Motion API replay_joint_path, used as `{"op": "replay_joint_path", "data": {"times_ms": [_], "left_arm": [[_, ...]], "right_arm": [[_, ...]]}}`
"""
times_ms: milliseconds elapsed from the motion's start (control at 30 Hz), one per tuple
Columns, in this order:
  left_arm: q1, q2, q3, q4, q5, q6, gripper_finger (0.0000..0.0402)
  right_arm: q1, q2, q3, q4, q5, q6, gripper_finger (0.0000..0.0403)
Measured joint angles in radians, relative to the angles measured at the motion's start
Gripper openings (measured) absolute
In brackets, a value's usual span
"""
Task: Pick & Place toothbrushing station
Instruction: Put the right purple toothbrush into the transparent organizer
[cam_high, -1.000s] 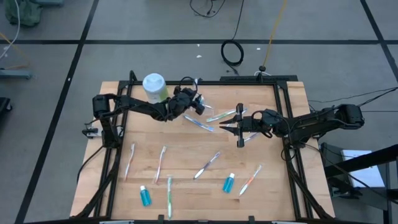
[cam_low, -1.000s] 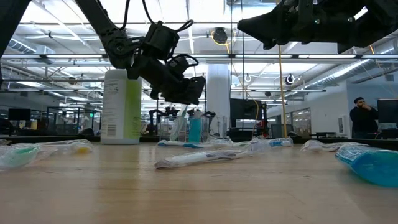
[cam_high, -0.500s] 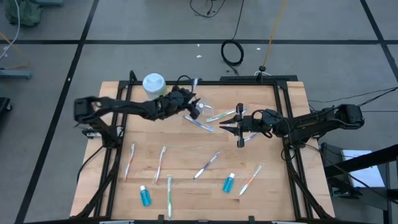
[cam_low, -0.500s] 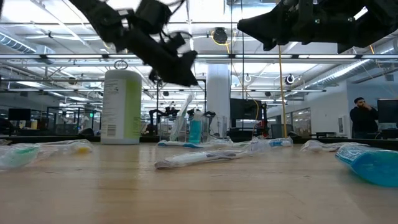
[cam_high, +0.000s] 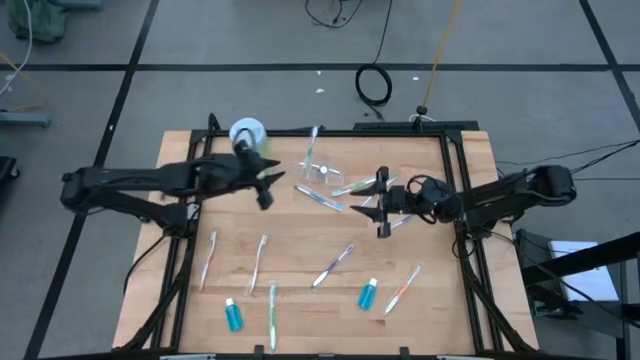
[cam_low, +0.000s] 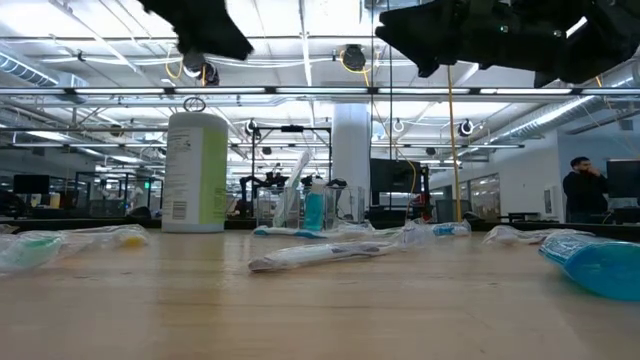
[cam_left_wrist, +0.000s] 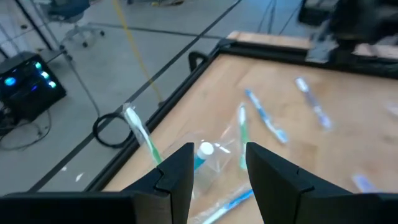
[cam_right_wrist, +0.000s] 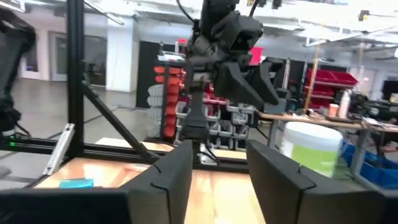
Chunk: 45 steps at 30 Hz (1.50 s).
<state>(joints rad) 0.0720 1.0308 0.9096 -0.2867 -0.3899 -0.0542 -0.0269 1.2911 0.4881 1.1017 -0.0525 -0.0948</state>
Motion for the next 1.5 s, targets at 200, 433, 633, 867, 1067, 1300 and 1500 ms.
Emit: {"op": "replay_joint_path", "data": {"times_ms": [200, 433, 633, 867, 1067, 1300, 1500], "left_arm": [[-0.043, -0.174, 0.0, -0.133, -0.002, -0.019, 0.0152], [-0.065, -0.238, 0.0, -0.335, -0.002, -0.138, 0.0152], [-0.084, -0.226, -0.001, -0.366, -0.001, -0.159, 0.0152], [-0.09, -0.183, -0.001, -0.361, 0.001, -0.167, 0.0152], [-0.09, -0.133, -0.001, -0.355, 0.008, -0.189, 0.0152], [-0.09, -0.082, -0.001, -0.35, 0.033, -0.187, 0.0152], [-0.09, -0.079, -0.001, -0.338, 0.033, -0.187, 0.0152]], "right_arm": [[0.059, 0.145, 0.134, -0.059, 0.001, -0.09, 0.016], [0.143, 0.248, 0.378, -0.548, 0.099, -0.212, 0.0152], [0.226, 0.222, 0.467, -1.02, 0.471, -0.081, 0.0161], [0.261, 0.176, 0.467, -1.602, 0.458, 0.197, 0.0181], [0.242, 0.175, 0.408, -1.81, 0.441, 0.282, 0.0201], [0.179, 0.175, 0.284, -1.778, 0.315, 0.261, 0.0219], [0.117, 0.169, 0.219, -1.677, 0.29, 0.193, 0.0219]]}}
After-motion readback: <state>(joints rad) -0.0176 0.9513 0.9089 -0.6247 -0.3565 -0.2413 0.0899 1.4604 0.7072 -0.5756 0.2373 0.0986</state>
